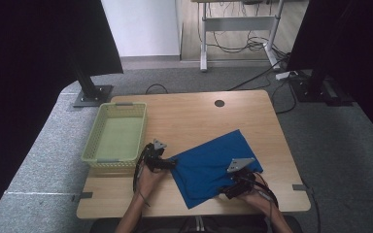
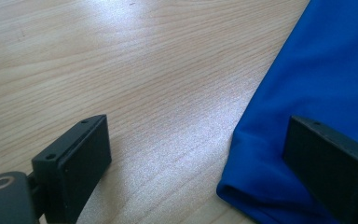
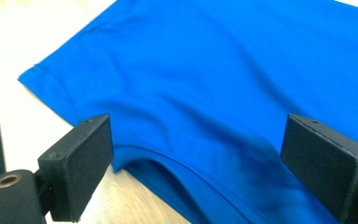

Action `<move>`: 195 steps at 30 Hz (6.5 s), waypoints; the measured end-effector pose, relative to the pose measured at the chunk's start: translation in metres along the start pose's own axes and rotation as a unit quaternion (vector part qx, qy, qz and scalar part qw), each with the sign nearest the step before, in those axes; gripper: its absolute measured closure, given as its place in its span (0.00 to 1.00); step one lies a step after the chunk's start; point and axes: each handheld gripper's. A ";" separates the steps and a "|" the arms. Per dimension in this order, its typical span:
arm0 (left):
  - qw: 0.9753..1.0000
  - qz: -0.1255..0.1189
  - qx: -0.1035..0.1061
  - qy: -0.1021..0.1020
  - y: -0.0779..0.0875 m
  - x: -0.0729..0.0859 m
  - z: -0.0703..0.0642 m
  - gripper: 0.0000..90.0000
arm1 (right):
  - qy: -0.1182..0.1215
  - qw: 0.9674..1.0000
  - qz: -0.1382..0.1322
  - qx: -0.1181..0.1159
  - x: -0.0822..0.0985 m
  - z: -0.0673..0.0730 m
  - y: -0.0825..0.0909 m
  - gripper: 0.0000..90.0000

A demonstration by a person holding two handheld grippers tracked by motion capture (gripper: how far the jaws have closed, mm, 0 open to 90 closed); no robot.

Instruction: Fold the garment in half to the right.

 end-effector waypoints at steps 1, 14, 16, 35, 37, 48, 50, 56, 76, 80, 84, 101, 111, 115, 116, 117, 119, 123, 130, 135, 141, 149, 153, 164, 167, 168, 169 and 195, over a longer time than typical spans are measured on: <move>1.000 -0.001 0.000 0.000 0.000 0.000 0.000 0.09 | 0.003 1.000 0.001 -0.003 -0.001 0.002 -0.002 0.10; 1.000 -0.001 -0.003 0.001 0.000 0.000 -0.001 0.08 | 0.039 0.998 0.004 -0.052 -0.016 0.036 -0.026 0.10; 1.000 -0.001 -0.002 0.002 0.000 0.000 -0.001 0.08 | 0.043 0.997 0.006 -0.058 -0.017 0.041 -0.030 0.10; 1.000 -0.013 0.017 -0.009 0.003 0.001 -0.002 0.21 | 0.109 0.990 0.032 -0.086 -0.029 0.084 -0.070 0.32; 0.999 -0.021 0.030 -0.015 0.005 0.002 -0.002 0.32 | 0.106 0.991 0.029 -0.080 -0.030 0.083 -0.070 0.43; 0.996 -0.033 0.079 -0.036 0.012 0.006 -0.010 0.93 | 0.069 0.996 0.007 -0.051 -0.032 0.077 -0.074 0.87; 0.996 -0.033 0.080 -0.037 0.013 0.006 -0.010 0.94 | 0.052 0.997 0.004 -0.062 -0.033 0.075 -0.075 0.88; 0.996 -0.028 0.075 -0.047 0.015 0.005 -0.011 0.96 | 0.043 0.997 0.002 -0.067 -0.034 0.074 -0.073 0.90; 0.988 -0.086 0.104 -0.072 0.006 -0.063 -0.036 0.96 | 0.008 0.997 -0.059 -0.039 -0.038 0.038 -0.014 0.90; 0.986 -0.088 0.117 -0.084 -0.012 -0.080 -0.049 0.96 | -0.005 0.997 -0.071 -0.022 -0.032 0.022 0.004 0.90; 0.983 -0.092 0.131 -0.090 -0.027 -0.096 -0.063 0.96 | -0.019 0.996 -0.082 -0.005 -0.026 0.008 0.022 0.90; 0.974 -0.102 0.166 -0.115 -0.080 -0.146 -0.109 0.96 | -0.062 0.991 -0.103 0.055 -0.001 -0.040 0.076 0.91; 0.975 -0.070 0.178 -0.114 -0.132 -0.132 -0.118 0.94 | -0.107 0.989 -0.060 0.080 0.036 -0.067 0.064 0.91; 0.978 -0.057 0.168 -0.110 -0.139 -0.126 -0.112 0.84 | -0.112 0.990 -0.022 0.088 0.044 -0.069 0.057 0.91; 0.979 -0.056 0.165 -0.110 -0.138 -0.125 -0.110 0.81 | -0.111 0.990 -0.011 0.092 0.046 -0.069 0.055 0.91; 0.979 -0.056 0.164 -0.107 -0.137 -0.125 -0.108 0.80 | -0.115 0.989 -0.016 0.090 0.047 -0.070 0.055 0.91; 0.979 -0.059 0.165 -0.101 -0.132 -0.126 -0.104 0.75 | -0.118 0.989 -0.013 0.093 0.047 -0.070 0.056 0.90; 0.978 -0.066 0.171 -0.096 -0.120 -0.125 -0.100 0.68 | -0.119 0.988 -0.012 0.097 0.047 -0.070 0.055 0.90; 0.978 -0.068 0.176 -0.088 -0.104 -0.115 -0.097 0.47 | -0.123 0.988 -0.014 0.097 0.047 -0.070 0.055 0.89; 0.976 -0.056 0.188 -0.090 -0.094 -0.107 -0.106 0.32 | -0.124 0.988 -0.016 0.096 0.048 -0.070 0.055 0.89; 0.973 -0.040 0.205 -0.100 -0.086 -0.091 -0.123 0.26 | -0.123 0.988 -0.019 0.093 0.049 -0.070 0.055 0.88; 0.972 -0.019 0.201 -0.121 -0.088 -0.069 -0.138 0.24 | -0.116 0.989 -0.023 0.092 0.050 -0.069 0.055 0.85; 0.972 -0.024 0.204 -0.113 -0.090 -0.066 -0.136 0.23 | -0.117 0.989 -0.029 0.087 0.051 -0.068 0.055 0.81; 0.973 -0.019 0.196 -0.116 -0.090 -0.065 -0.137 0.20 | -0.084 0.987 -0.037 0.135 0.033 -0.061 0.061 0.42; 0.974 -0.019 0.196 -0.116 -0.089 -0.065 -0.137 0.20 | -0.074 0.986 -0.041 0.144 0.025 -0.064 0.052 0.30; 0.974 -0.019 0.196 -0.115 -0.089 -0.065 -0.137 0.20 | -0.070 0.986 -0.039 0.146 0.022 -0.065 0.046 0.28; 0.974 -0.020 0.195 -0.114 -0.090 -0.065 -0.137 0.20 | -0.069 0.986 -0.037 0.146 0.020 -0.066 0.042 0.28; 0.975 -0.019 0.190 -0.112 -0.088 -0.064 -0.138 0.21 | -0.148 0.959 -0.018 0.242 0.067 -0.104 0.093 0.25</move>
Point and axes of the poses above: each handheld gripper's, and its own axes: y roughly backward along the jaws, x roughly out of its underside, z roughly to its left, and after that the axes turned 8 degrees about -z, right-handed
